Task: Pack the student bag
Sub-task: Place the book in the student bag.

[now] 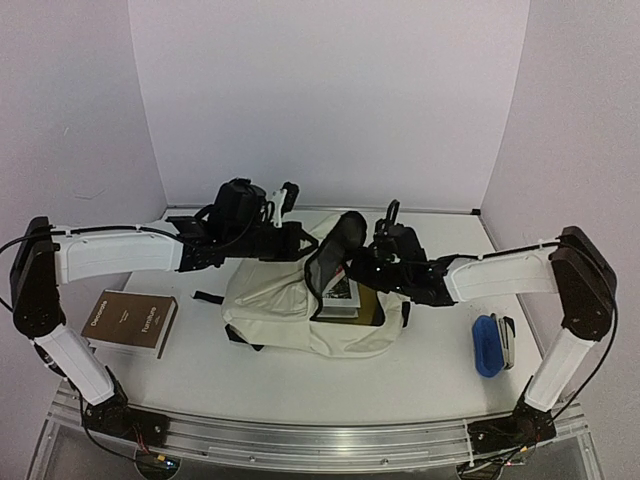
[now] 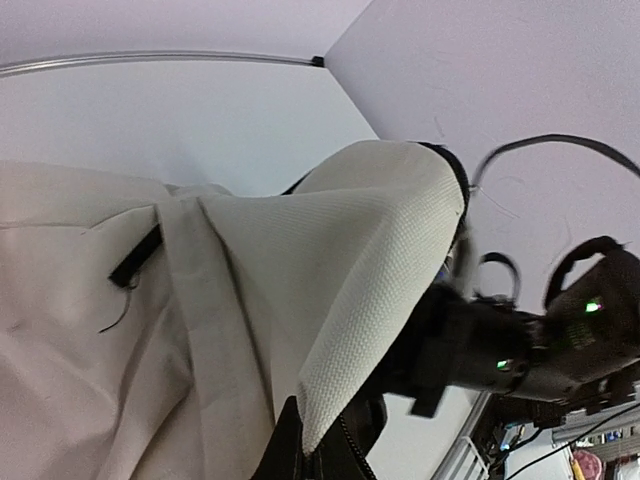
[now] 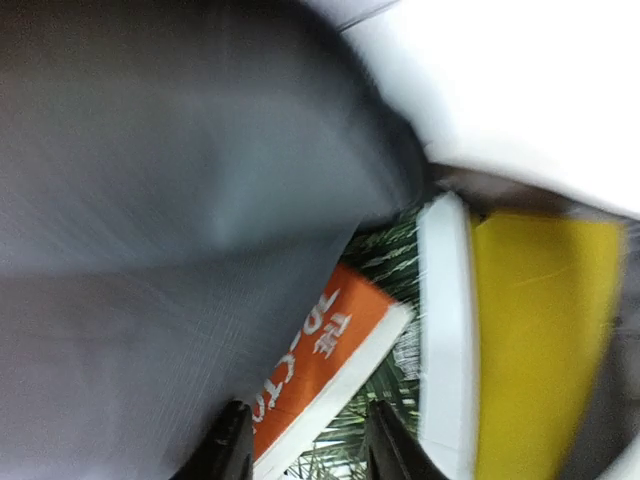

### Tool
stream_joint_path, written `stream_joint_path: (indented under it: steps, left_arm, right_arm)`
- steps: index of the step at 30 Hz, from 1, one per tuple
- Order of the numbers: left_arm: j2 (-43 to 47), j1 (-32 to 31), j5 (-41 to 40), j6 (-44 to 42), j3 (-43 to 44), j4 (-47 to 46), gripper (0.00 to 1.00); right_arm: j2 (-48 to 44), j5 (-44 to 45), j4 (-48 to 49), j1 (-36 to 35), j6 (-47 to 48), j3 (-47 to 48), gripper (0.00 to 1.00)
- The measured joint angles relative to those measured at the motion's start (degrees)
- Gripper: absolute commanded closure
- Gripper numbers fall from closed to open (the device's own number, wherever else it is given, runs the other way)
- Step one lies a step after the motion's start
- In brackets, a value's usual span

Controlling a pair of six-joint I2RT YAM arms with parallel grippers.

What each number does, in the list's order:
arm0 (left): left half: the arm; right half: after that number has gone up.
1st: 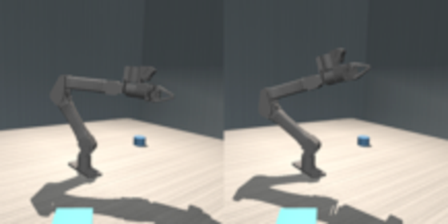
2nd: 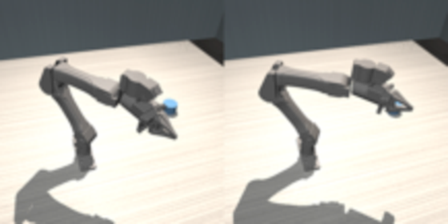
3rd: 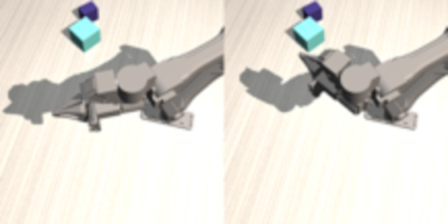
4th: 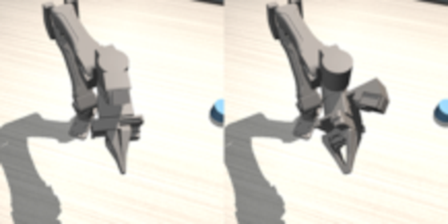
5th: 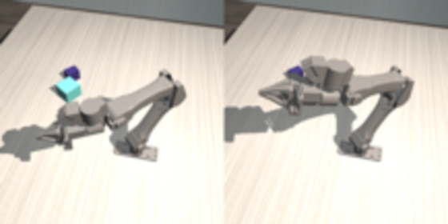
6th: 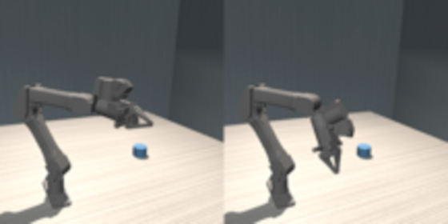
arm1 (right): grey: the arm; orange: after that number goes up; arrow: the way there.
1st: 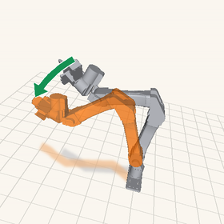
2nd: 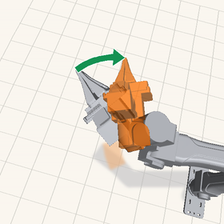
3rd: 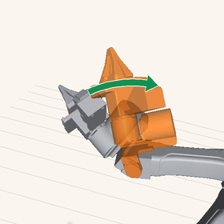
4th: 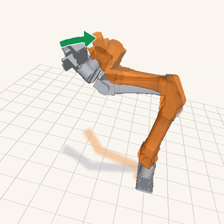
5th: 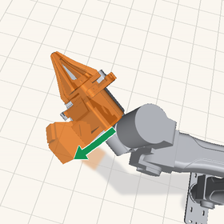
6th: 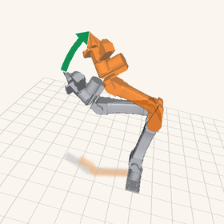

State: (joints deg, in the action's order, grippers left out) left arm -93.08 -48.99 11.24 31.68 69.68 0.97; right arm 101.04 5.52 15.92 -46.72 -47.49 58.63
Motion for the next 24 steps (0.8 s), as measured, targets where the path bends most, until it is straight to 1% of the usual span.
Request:
stream_joint_path:
  steps: [4,5,7,11,16,19,23,24]
  left_arm:
    - [3.05,2.92,-1.67,3.68,-4.67,0.11,1.00]
    - [3.52,3.65,-1.97,4.59,-5.73,0.11,0.98]
    - [4.31,5.41,-2.46,6.85,-8.24,0.30,0.90]
    - [4.80,7.34,-2.92,10.03,-11.88,0.68,0.79]
    - [4.90,8.66,-3.61,12.56,-14.68,2.04,0.65]
    - [4.91,9.10,-3.94,13.51,-15.01,2.84,0.50]
    - [6.01,9.35,-3.73,12.51,-15.38,3.46,0.25]
    - [6.92,9.42,-3.43,11.54,-15.67,3.60,0.22]
  right_arm:
    - [-6.78,5.78,-4.18,0.00,0.80,-1.26,0.46]
    - [-8.53,7.09,-5.18,0.00,1.05,-1.76,0.43]
    - [-11.95,9.44,-7.22,0.02,1.35,-2.70,0.39]
    - [-17.29,13.54,-11.05,0.15,2.03,-3.60,0.34]
    - [-21.25,16.90,-14.26,0.78,2.59,-4.15,0.30]
    - [-22.27,18.05,-15.71,1.08,2.74,-4.34,0.27]
    - [-22.87,19.19,-17.29,1.26,2.72,-4.56,0.22]
    - [-23.21,19.44,-17.40,1.27,2.72,-4.86,0.21]
